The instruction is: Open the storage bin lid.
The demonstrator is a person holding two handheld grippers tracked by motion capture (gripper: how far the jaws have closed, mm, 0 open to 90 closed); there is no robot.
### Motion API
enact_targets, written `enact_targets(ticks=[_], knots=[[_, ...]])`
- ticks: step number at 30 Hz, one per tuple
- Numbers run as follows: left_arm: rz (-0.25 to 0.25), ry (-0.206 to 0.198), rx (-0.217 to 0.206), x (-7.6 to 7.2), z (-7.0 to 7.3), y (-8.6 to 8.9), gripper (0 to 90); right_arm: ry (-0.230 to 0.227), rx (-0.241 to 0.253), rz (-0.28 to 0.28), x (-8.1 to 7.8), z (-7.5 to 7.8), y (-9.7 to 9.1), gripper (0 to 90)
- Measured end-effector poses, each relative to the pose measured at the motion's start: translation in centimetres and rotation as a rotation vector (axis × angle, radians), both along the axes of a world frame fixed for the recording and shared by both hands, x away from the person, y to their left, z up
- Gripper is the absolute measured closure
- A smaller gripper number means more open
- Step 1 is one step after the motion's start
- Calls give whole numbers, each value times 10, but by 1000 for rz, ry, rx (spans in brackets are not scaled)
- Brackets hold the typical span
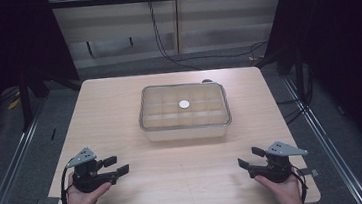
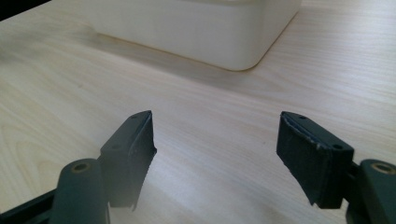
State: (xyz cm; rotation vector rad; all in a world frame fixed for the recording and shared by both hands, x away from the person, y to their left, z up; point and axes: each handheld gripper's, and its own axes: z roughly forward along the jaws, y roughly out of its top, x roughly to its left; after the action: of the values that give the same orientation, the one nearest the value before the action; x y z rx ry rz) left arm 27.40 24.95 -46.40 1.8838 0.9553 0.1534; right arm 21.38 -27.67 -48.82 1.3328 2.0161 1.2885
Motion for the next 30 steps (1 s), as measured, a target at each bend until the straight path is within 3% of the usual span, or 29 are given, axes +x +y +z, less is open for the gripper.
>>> enact_targets(ticks=[4,8,15,24,27,30], knots=[[-3,3,6,2,-1,1,326,-7,20,-10,0,1,-2,307],[-6,11,11,4,-1,0,309,47,55,10,-1,4,-3,345],[-31,19,9,3,-1,-4,301,47,77,51,0,10,0,346],[-29,10,18,4,1,-6,305,63,59,61,0,10,5,330],[-9,10,35,8,2,-7,308,87,66,62,2,10,5,328],[0,15,22,11,2,-7,312,103,65,80,5,11,6,318]])
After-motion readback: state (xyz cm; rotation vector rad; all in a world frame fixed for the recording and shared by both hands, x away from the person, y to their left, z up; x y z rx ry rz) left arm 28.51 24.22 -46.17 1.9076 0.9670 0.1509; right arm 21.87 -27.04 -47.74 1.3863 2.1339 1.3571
